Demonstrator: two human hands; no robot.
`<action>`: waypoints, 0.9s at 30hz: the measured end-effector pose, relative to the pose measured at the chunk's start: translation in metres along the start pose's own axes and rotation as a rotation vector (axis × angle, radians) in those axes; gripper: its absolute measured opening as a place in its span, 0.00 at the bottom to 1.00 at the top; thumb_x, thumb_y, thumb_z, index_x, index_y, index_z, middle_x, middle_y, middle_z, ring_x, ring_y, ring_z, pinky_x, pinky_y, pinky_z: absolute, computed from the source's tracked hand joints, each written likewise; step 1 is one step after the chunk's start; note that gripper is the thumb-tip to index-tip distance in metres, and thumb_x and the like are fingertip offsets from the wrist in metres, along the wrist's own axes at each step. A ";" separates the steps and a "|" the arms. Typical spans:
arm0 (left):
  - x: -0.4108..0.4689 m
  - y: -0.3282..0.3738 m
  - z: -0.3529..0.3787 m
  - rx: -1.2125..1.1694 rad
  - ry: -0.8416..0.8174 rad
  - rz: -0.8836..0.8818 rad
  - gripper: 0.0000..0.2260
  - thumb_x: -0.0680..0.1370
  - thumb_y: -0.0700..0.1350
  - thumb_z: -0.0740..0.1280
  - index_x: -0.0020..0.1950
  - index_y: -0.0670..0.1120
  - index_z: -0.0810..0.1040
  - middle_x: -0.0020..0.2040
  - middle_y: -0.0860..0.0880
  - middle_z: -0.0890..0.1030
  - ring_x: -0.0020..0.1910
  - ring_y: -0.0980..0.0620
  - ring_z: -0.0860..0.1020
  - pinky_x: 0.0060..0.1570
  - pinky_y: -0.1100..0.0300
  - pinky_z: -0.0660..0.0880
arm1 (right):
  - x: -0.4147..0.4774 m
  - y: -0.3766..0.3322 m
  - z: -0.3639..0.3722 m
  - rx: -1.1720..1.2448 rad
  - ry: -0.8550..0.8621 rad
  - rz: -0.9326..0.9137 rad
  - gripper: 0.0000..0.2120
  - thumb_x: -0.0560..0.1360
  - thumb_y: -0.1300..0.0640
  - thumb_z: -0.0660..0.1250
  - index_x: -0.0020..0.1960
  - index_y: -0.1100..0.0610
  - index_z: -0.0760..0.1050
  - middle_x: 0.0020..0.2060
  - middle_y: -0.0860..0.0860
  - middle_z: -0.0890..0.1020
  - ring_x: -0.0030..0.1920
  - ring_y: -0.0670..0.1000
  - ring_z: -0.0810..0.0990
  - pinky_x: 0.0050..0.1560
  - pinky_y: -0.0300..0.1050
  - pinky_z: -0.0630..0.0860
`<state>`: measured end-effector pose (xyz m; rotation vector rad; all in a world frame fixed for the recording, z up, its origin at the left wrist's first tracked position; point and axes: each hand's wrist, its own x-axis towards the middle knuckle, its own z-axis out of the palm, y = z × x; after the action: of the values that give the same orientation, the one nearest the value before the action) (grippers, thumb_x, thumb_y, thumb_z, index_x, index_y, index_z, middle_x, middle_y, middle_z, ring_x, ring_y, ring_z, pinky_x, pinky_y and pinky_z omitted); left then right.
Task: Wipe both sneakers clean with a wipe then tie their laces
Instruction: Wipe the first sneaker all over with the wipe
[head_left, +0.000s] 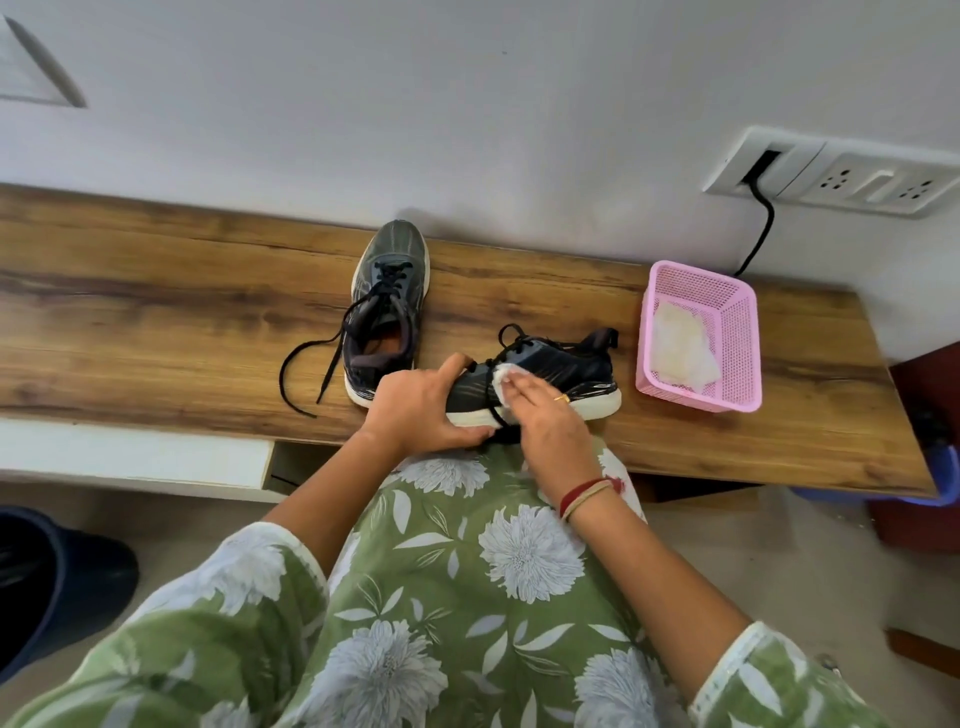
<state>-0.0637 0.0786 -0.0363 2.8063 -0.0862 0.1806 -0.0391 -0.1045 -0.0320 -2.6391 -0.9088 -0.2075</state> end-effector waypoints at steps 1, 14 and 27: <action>0.000 0.000 0.000 -0.003 0.001 0.000 0.36 0.62 0.74 0.60 0.59 0.49 0.72 0.33 0.52 0.81 0.32 0.49 0.80 0.28 0.61 0.63 | -0.003 -0.007 0.002 0.009 -0.008 -0.024 0.19 0.68 0.72 0.67 0.59 0.65 0.76 0.56 0.59 0.80 0.57 0.58 0.79 0.63 0.50 0.68; 0.003 0.001 -0.002 0.102 -0.121 0.036 0.41 0.63 0.75 0.54 0.70 0.53 0.63 0.40 0.50 0.83 0.38 0.48 0.81 0.31 0.60 0.67 | -0.013 -0.015 -0.001 -0.029 -0.065 -0.025 0.18 0.71 0.68 0.62 0.60 0.64 0.76 0.57 0.60 0.79 0.58 0.57 0.78 0.61 0.50 0.69; 0.021 -0.007 -0.009 0.107 -0.176 0.043 0.41 0.61 0.75 0.52 0.68 0.52 0.66 0.37 0.48 0.82 0.37 0.47 0.81 0.33 0.60 0.70 | -0.007 -0.028 -0.008 -0.012 -0.123 -0.039 0.20 0.71 0.66 0.54 0.57 0.63 0.78 0.55 0.59 0.81 0.56 0.56 0.80 0.60 0.50 0.71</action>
<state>-0.0432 0.0868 -0.0273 2.9230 -0.1823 -0.0535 -0.0619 -0.0903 -0.0191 -2.6712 -1.0012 -0.0599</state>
